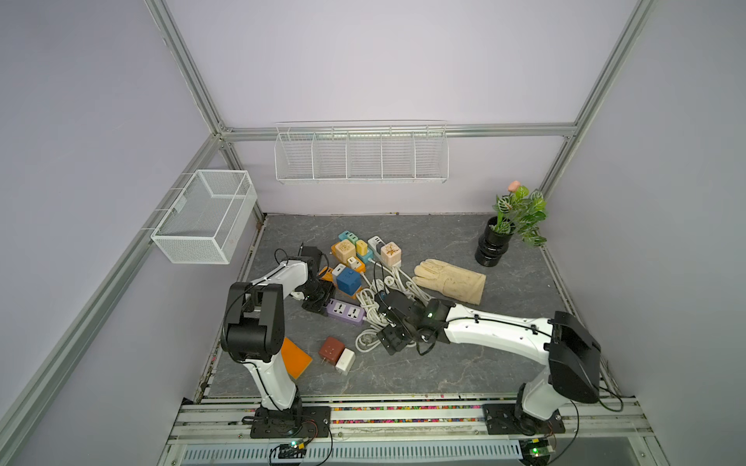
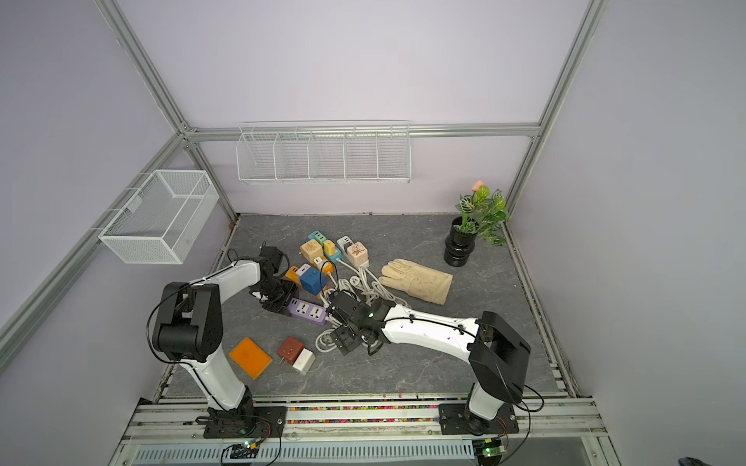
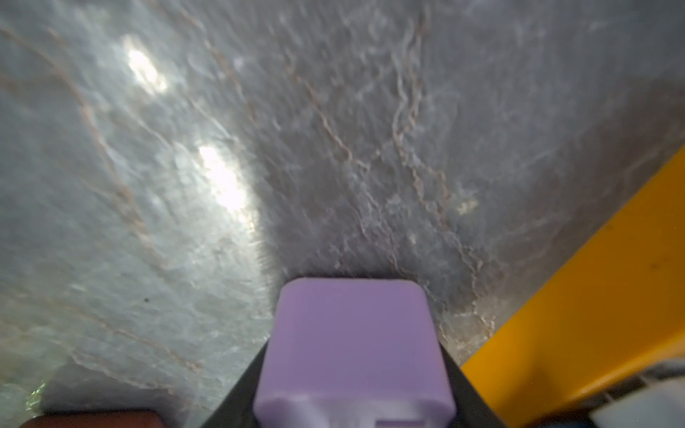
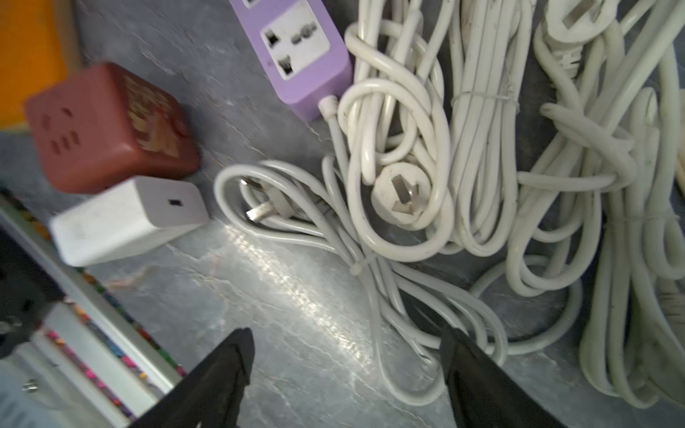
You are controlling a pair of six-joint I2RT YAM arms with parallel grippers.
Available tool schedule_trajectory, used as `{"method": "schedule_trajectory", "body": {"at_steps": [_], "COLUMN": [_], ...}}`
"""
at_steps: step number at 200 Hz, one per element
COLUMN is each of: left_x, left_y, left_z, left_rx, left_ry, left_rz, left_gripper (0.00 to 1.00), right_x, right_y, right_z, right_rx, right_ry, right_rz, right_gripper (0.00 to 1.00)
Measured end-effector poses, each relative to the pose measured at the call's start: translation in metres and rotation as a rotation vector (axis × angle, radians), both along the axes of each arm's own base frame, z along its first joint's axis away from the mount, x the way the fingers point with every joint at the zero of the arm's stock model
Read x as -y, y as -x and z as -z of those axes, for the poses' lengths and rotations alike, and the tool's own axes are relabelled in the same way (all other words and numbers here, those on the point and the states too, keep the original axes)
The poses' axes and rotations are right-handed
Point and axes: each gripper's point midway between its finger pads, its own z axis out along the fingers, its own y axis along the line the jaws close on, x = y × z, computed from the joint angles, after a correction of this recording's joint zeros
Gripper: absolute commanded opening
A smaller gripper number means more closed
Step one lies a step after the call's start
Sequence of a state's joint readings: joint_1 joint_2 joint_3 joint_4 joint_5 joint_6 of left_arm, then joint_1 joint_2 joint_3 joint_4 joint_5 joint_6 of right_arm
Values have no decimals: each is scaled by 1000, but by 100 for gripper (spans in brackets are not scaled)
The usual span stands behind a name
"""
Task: Pull the plug off the socket
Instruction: Pick up the socket from the center of the board.
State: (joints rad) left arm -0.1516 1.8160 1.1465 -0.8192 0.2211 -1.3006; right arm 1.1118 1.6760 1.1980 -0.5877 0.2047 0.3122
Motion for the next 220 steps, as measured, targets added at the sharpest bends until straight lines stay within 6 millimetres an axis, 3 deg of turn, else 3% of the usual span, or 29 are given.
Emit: {"method": "schedule_trajectory", "body": {"at_steps": [41,71,119,175,220], "left_x": [0,1,0,9,33], "left_y": [0,0,-2,-1,1], "left_z": [0,0,0,-7,-47], "left_rx": [0,2,8,21,102], "left_ry": [-1,-4,-10,11,38], "left_rz": [1,3,4,7,26], "left_gripper": [0,0,0,0,0], "right_x": [7,-6,-2,6,29], "right_y": [-1,-9,-13,-10,-6], "right_z": [37,51,71,65,28], "right_rx": [14,24,7,35,64], "right_ry": [171,229,343,349,335], "right_rz": [-147,-227,-281,-305,-277], "right_gripper": [83,79,51,25,23]}}
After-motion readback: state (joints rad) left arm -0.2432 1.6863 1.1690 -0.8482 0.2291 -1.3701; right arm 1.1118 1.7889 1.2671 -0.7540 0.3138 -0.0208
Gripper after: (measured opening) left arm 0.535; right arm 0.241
